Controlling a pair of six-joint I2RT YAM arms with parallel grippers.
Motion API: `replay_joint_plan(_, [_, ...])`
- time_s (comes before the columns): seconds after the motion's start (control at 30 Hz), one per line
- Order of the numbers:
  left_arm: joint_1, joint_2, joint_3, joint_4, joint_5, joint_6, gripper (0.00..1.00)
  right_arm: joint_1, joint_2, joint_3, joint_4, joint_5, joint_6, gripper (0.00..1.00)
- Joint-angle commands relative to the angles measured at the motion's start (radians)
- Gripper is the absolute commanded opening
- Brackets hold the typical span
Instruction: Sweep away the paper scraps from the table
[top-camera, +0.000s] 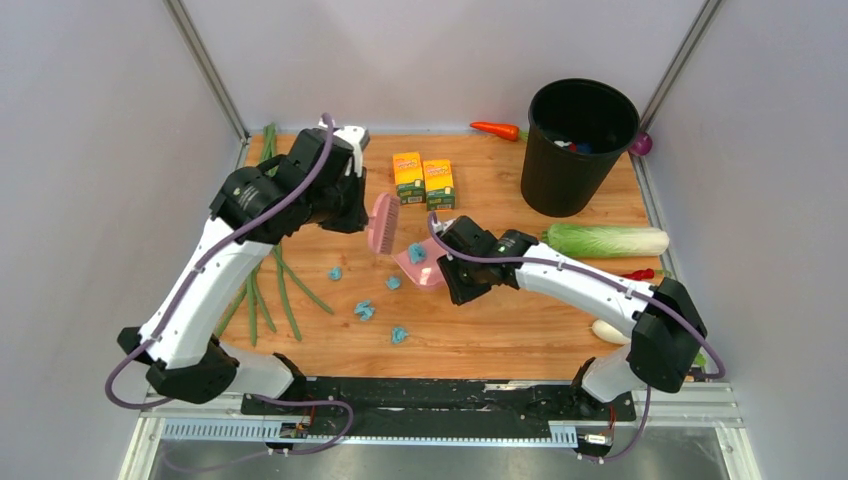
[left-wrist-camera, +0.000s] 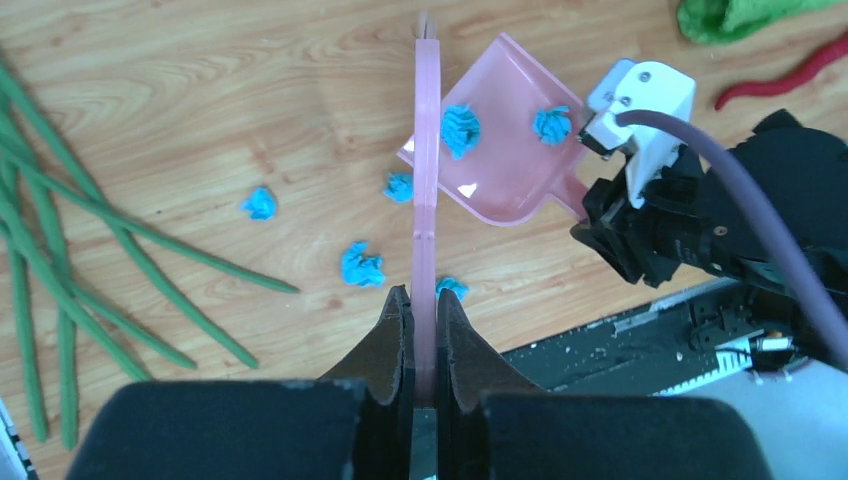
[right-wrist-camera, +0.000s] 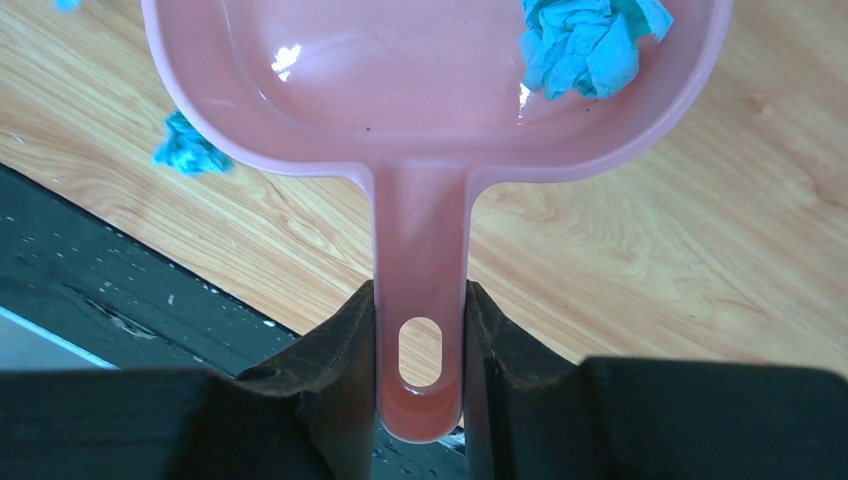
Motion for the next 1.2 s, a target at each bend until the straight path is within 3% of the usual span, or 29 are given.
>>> replay_joint_plan(0.0, [-0.001, -0.091, 0.035, -0.087, -0.119, -0.043, 0.0, 0.001, -0.01, 0.122, -0.045, 0.058, 0.01, 0.0])
replay_joint_plan(0.43, [-0.001, -0.263, -0.04, -0.133, -0.284, -0.074, 0.0, 0.001, 0.17, 0.455, -0.13, 0.059, 0.017, 0.0])
replay_joint_plan(0.77, [-0.001, -0.442, -0.233, -0.169, -0.264, -0.161, 0.0, -0.002, 0.298, 0.685, -0.167, 0.09, -0.015, 0.0])
replay_joint_plan(1.17, [-0.001, -0.53, -0.272, -0.202, -0.232, -0.186, 0.0, -0.001, 0.402, 0.944, -0.203, 0.084, -0.007, 0.0])
